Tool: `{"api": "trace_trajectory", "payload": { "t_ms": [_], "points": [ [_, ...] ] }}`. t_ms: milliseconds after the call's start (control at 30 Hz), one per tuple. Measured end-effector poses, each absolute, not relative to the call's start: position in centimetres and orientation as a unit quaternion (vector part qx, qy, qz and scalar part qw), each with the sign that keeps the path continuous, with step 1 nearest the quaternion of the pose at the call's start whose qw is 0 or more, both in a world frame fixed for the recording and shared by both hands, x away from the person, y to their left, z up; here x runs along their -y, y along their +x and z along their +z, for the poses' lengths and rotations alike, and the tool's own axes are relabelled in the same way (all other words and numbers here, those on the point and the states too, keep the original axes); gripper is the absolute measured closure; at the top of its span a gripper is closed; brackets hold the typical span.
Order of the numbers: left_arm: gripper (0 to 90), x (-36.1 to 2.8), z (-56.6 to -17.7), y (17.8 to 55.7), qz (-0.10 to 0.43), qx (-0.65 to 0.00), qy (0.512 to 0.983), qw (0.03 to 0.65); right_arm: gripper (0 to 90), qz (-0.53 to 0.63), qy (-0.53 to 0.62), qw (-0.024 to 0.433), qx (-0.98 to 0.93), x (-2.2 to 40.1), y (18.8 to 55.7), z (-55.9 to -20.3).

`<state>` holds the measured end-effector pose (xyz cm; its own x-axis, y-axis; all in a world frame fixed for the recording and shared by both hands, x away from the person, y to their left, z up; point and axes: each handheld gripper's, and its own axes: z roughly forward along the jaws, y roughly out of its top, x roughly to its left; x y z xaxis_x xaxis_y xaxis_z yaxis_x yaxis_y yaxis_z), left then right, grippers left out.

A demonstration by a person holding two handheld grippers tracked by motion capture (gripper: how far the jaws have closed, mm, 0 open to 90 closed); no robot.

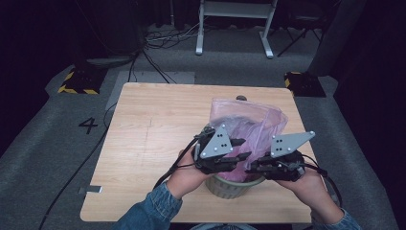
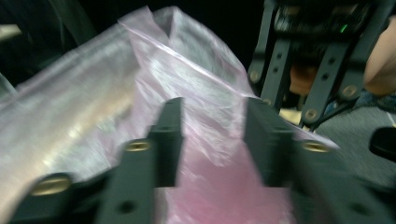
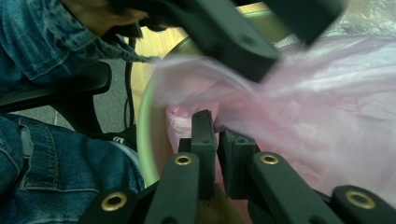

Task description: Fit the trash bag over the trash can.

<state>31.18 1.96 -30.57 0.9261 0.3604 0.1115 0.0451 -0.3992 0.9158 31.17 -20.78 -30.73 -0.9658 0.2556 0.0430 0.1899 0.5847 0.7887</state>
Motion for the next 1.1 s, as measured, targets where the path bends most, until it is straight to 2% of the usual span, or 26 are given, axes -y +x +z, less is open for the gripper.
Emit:
{"api": "trace_trajectory", "payload": {
  "t_ms": [67,100,267,333,400,467,600,667,733,800,867,967,1000,1067,1100],
  "points": [
    [86.1,-1.9,-30.9,31.4,0.133,-0.126,0.834,0.521,81.3,0.441,0.125,0.039,-0.888,20.9,31.0,-30.7],
    [89.8,-1.9,-31.0,31.5,0.129,-0.125,0.836,0.519,77.2,0.442,0.127,0.042,-0.887,21.1,31.0,-30.6],
    [90.0,-2.2,-31.6,31.2,0.121,-0.111,0.846,0.507,53.5,0.47,0.14,0.054,-0.87,22.5,30.8,-30.0],
    [90.0,-2.3,-31.7,31.0,0.121,-0.111,0.847,0.505,46.7,0.484,0.156,0.058,-0.859,23.4,31.0,-29.7],
    [90.0,-2.5,-31.9,30.8,0.12,-0.11,0.85,0.502,39.5,0.49,0.182,0.095,-0.847,24.7,31.4,-29.3],
    [90.0,-2.7,-32.1,30.6,0.12,-0.111,0.851,0.498,37.2,0.495,0.201,0.132,-0.835,25.7,31.8,-29.1],
    [90.0,-3.0,-32.6,30.5,0.116,-0.113,0.856,0.49,34.6,0.534,0.246,0.15,-0.795,27.6,33.1,-29.0],
    [90.0,-3.1,-32.8,30.4,0.112,-0.114,0.858,0.488,34.7,0.531,0.267,0.174,-0.785,28.1,33.9,-28.9],
    [90.0,-3.2,-32.9,30.4,0.108,-0.114,0.858,0.488,38.8,0.536,0.278,0.18,-0.776,28.3,34.5,-28.9],
    [90.0,-3.4,-33.0,30.3,0.105,-0.112,0.859,0.488,50.6,0.534,0.285,0.185,-0.774,28.3,35.0,-28.9],
    [90.0,-3.4,-33.0,30.2,0.102,-0.11,0.859,0.489,70.2,0.529,0.282,0.18,-0.78,28.1,35.5,-29.0],
    [89.8,-3.8,-32.9,29.9,0.128,-0.107,0.854,0.493,80.0,0.524,0.273,0.172,-0.788,27.3,35.6,-29.1],
    [84.6,-4.0,-32.7,29.8,0.153,-0.105,0.846,0.499,81.2,0.524,0.268,0.172,-0.79,27.1,35.5,-29.1],
    [67.8,-4.6,-32.1,29.9,0.193,-0.105,0.825,0.521,83.4,0.526,0.25,0.169,-0.795,26.7,35.3,-29.1],
    [66.2,-4.8,-31.7,30.1,0.195,-0.111,0.82,0.526,84.7,0.526,0.242,0.168,-0.798,26.5,35.2,-29.1]
  ]
}}
